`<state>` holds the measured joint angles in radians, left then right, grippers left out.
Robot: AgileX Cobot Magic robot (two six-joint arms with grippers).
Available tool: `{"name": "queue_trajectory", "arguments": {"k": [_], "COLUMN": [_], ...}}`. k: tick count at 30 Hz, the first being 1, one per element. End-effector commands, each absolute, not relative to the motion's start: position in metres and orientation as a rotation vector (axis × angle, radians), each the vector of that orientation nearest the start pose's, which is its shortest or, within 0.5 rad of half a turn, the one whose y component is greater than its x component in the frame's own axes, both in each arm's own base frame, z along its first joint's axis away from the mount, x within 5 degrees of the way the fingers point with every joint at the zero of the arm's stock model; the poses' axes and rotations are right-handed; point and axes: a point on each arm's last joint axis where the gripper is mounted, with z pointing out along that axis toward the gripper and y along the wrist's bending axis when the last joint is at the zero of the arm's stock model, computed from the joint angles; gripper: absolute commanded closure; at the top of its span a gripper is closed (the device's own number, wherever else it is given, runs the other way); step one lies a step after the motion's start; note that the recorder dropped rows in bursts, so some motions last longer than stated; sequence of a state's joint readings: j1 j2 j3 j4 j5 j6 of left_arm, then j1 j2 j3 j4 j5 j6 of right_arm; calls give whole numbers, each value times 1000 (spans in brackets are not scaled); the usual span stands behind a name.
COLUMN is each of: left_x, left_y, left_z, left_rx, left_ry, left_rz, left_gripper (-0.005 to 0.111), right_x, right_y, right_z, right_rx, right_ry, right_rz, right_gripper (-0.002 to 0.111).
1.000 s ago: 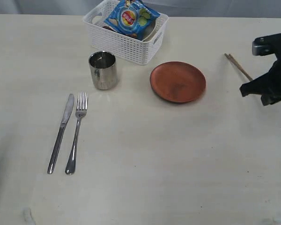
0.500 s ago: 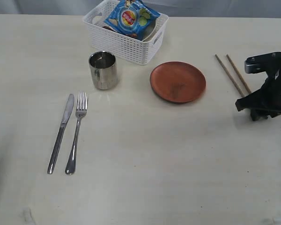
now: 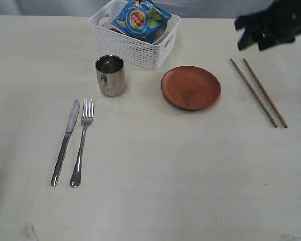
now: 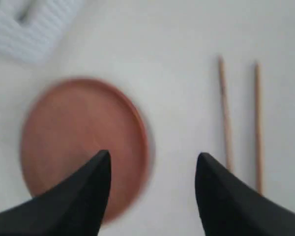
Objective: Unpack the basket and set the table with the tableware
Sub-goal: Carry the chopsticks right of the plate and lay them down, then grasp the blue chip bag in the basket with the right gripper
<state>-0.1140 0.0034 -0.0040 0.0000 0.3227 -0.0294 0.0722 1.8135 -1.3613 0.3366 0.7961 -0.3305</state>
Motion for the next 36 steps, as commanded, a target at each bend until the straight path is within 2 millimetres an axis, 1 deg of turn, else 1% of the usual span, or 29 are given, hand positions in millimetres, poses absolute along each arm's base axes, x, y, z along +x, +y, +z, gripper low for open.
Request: {"name": "queue_trajectory", "arguments": {"k": [1, 2, 3, 6, 8, 9, 11, 12, 13, 15, 20, 22, 25, 26, 27, 28, 29, 31, 32, 33, 36], "left_x": [54, 54, 54, 54, 54, 54, 54, 54, 54, 54, 54, 54, 54, 54, 54, 54, 54, 54, 54, 54, 54], "left_y": [-6, -6, -6, -6, -6, -6, -6, -6, -6, -6, -6, -6, -6, -6, -6, -6, -6, -6, -6, -6, -6], "left_z": [184, 184, 184, 184, 184, 184, 184, 184, 184, 184, 184, 184, 184, 184, 184, 184, 184, 184, 184, 184, 184], "left_rx": [74, 74, 74, 74, 74, 74, 74, 74, 74, 74, 74, 74, 74, 74, 74, 74, 74, 74, 74, 74, 74], "left_ry": [1803, 1803, 1803, 1803, 1803, 1803, 1803, 1803, 1803, 1803, 1803, 1803, 1803, 1803, 1803, 1803, 1803, 1803, 1803, 1803, 1803], "left_rz": [-101, -101, -101, -101, -101, -101, -101, -101, -101, -101, -101, -101, -101, -101, -101, -101, -101, -101, -101, -101, -101], "left_gripper": [106, 106, 106, 106, 106, 106, 106, 106, 106, 106, 106, 106, 106, 106, 106, 106, 106, 106, 106, 106, 106], "right_x": [417, 428, 434, 456, 470, 476, 489, 494, 499, 508, 522, 526, 530, 530, 530, 530, 530, 528, 527, 526, 522], "right_y": [92, 104, 115, 146, 165, 172, 187, 194, 200, 211, 229, 230, 231, 231, 231, 231, 231, 230, 230, 230, 228], "right_z": [271, 272, 272, 263, 252, 243, 231, 230, 223, 212, 195, 194, 183, 183, 183, 184, 186, 195, 201, 207, 236], "right_rx": [-393, -413, -442, -488, -511, -522, -552, -562, -577, -619, -673, -670, -655, -659, -663, -663, -678, -724, -733, -736, -752], "right_ry": [2474, 2460, 2450, 2425, 2423, 2432, 2414, 2392, 2379, 2353, 2296, 2274, 2283, 2284, 2283, 2280, 2271, 2241, 2231, 2222, 2162], "right_rz": [416, 432, 444, 478, 501, 509, 517, 520, 511, 469, 421, 420, 420, 419, 417, 417, 408, 389, 386, 385, 373], "right_gripper": [58, 58, 57, 48, 45, 45, 46, 46, 46, 46, 46, 46, 47, 49, 60, 68, 83, 105, 109, 109, 109]}}
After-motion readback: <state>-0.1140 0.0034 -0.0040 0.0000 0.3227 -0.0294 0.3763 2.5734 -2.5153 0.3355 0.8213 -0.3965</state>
